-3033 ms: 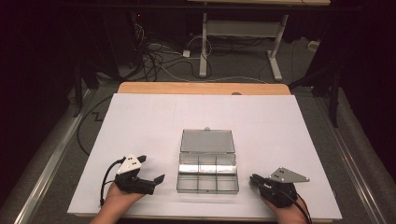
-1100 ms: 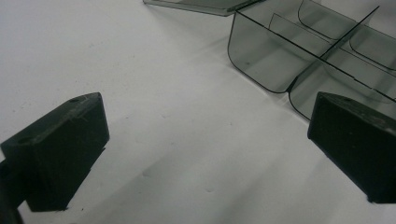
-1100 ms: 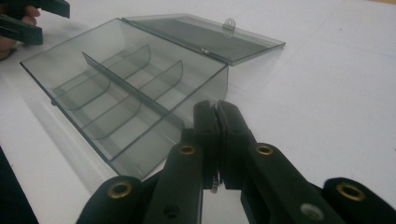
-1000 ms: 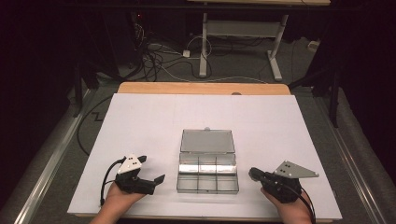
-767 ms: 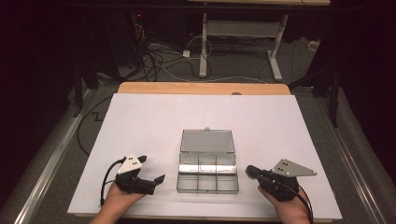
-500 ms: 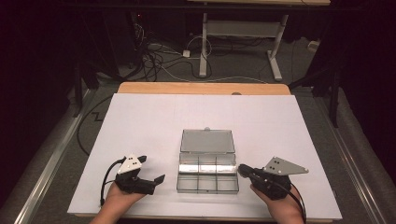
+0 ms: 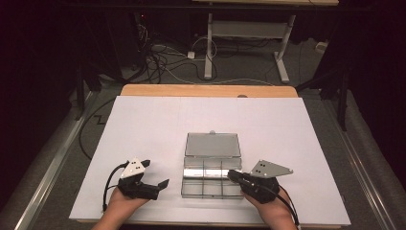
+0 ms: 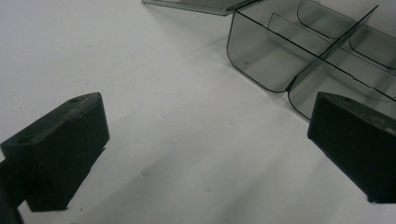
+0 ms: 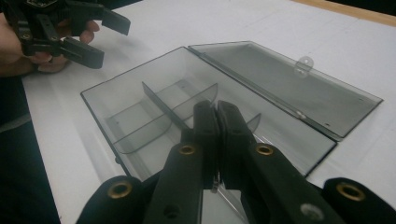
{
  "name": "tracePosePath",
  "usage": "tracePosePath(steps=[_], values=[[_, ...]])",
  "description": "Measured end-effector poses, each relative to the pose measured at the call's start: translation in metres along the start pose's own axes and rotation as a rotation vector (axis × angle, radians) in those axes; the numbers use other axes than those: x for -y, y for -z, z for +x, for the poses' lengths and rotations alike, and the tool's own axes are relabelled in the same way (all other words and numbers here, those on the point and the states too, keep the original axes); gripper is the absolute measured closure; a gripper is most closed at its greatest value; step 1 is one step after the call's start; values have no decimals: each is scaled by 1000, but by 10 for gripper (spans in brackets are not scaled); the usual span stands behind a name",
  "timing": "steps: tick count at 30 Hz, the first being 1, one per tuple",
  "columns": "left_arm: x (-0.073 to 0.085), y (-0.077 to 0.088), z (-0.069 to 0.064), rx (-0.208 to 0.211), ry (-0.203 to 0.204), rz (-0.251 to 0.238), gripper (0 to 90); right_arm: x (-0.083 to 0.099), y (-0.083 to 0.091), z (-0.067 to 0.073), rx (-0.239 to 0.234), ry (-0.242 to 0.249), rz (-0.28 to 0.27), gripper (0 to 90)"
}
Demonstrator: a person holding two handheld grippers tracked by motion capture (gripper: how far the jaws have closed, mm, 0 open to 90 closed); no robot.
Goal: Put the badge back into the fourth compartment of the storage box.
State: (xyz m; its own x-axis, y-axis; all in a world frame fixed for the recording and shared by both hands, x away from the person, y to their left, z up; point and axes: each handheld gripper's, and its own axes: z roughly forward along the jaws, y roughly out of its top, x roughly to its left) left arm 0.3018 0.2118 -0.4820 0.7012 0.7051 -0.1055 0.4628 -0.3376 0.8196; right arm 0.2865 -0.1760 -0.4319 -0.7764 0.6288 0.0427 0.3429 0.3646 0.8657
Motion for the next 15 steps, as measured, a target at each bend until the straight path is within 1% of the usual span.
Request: tracePosePath(steps=[8, 10, 15], values=[[0, 0, 0, 1, -3, 2, 0, -3, -12, 8, -22, 18, 14, 882], [0, 0, 0, 1, -1, 2, 0, -4, -14, 10, -25, 12, 18, 882], [0, 0, 0, 0, 1, 1, 0, -6, -21, 13, -37, 19, 20, 882]])
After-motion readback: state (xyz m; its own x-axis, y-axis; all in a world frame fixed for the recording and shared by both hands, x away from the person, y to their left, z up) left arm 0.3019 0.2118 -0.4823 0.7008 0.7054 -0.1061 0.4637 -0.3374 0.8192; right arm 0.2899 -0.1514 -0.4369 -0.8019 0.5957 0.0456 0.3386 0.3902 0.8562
